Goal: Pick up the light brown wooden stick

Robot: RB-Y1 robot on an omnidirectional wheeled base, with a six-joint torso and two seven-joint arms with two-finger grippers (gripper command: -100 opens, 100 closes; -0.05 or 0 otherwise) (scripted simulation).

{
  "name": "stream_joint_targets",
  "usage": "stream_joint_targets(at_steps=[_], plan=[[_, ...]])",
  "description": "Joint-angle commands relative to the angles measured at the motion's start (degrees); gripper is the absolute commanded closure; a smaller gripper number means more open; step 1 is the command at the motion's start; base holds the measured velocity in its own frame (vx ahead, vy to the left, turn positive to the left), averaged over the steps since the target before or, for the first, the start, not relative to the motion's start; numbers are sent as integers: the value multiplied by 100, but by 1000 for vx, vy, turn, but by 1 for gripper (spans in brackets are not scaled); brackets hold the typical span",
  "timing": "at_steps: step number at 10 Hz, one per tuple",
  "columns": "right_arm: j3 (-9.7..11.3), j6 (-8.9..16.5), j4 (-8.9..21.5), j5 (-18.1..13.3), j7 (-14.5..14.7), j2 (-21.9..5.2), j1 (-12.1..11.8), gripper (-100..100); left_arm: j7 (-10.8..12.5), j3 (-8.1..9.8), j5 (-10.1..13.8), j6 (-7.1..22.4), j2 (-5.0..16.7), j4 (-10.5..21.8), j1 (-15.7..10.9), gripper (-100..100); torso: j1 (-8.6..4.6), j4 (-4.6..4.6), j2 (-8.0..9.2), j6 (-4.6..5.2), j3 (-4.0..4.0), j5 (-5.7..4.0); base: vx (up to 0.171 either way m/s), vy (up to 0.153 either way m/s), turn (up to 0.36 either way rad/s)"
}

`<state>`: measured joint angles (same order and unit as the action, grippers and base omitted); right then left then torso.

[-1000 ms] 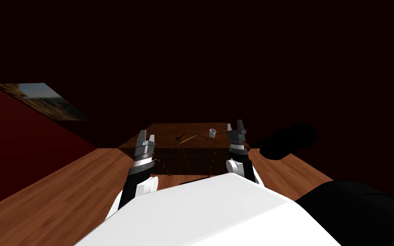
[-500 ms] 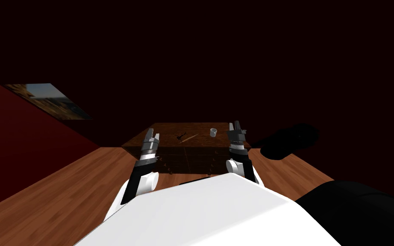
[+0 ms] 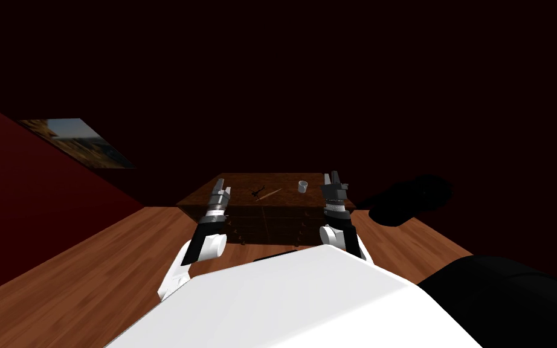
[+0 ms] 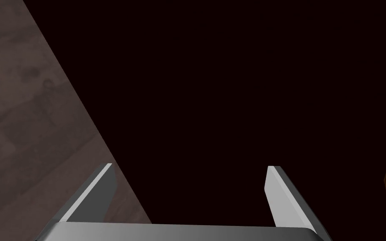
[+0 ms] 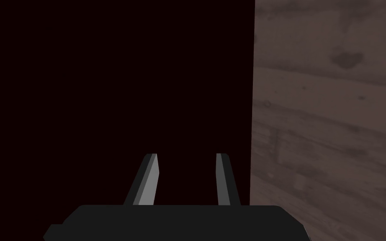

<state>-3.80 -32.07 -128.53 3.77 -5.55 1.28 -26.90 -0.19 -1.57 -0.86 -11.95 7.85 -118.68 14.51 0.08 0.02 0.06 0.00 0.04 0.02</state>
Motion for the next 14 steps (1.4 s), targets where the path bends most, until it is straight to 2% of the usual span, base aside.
stream_joint_targets(at_steps=[1, 2, 3, 4, 5, 6, 7, 8, 9, 10, 13, 14], plan=[[0, 0, 0, 0, 0, 0, 0, 0, 84, -1, 86, 286, 89, 219, -286, -100, 0, 0, 0, 0, 0, 0, -24, 19, 17], [0, 0, 0, 0, 0, 0, 0, 0, 84, -1, 86, 315, 89, 219, -359, -100, -1, 0, 0, 0, 0, 0, -19, 17, 6], [0, 0, 0, 0, 0, 0, 0, 0, 171, 3, 171, 552, 162, 441, -568, -100, -2, 0, -1, 0, -1, 0, -20, 25, 22], [0, 0, 0, 0, 0, 0, 0, 0, 171, 3, 171, 588, 162, 441, -671, -100, 2, -1, -2, 0, -2, 0, -19, 20, 4], [0, 0, 0, 0, 0, 0, 0, 0, 266, 8, 259, 819, 227, 680, -901, -100, 0, 0, -2, 0, -1, 0, -22, 25, 14], [0, 0, 0, 0, 0, 0, 0, 0, 266, 8, 259, 875, 227, 680, -999, -100, 2, -1, -2, 0, -1, 0, -21, 22, 4], [0, 0, 0, 0, 0, 0, 0, 0, 367, 11, 350, 1104, 283, 936, -1249, -100, 0, 0, -1, 0, -1, 0, -26, 21, 12], [0, 0, 0, 0, 0, 0, 0, 0, 367, 11, 350, 1174, 283, 936, -1343, -100, 0, 0, 0, 0, 0, 0, -21, 18, 4], [0, 0, 0, 0, 0, 0, 0, 0, 476, 15, 444, 1394, 331, 1178, -1555, -100, -2, 0, 0, -1, 0, 0, -23, 21, 9], [0, 0, 0, 0, 0, 0, 0, 0, 476, 15, 444, 1485, 331, 1209, -1699, -100, 0, 0, 0, -1, 0, 0, -20, 17, 4], [0, 0, 0, 0, 0, 0, 0, 0, 712, 19, 635, 2017, 402, 1677, -2200, -100, -2, -1, -3, -1, -2, 0, -19, 19, 3], [0, 0, 0, 0, 0, 0, 0, 0, 712, 19, 635, 2131, 402, 1809, -2355, -100, -2, -1, -1, -1, -1, 0, -17, 15, -1]])
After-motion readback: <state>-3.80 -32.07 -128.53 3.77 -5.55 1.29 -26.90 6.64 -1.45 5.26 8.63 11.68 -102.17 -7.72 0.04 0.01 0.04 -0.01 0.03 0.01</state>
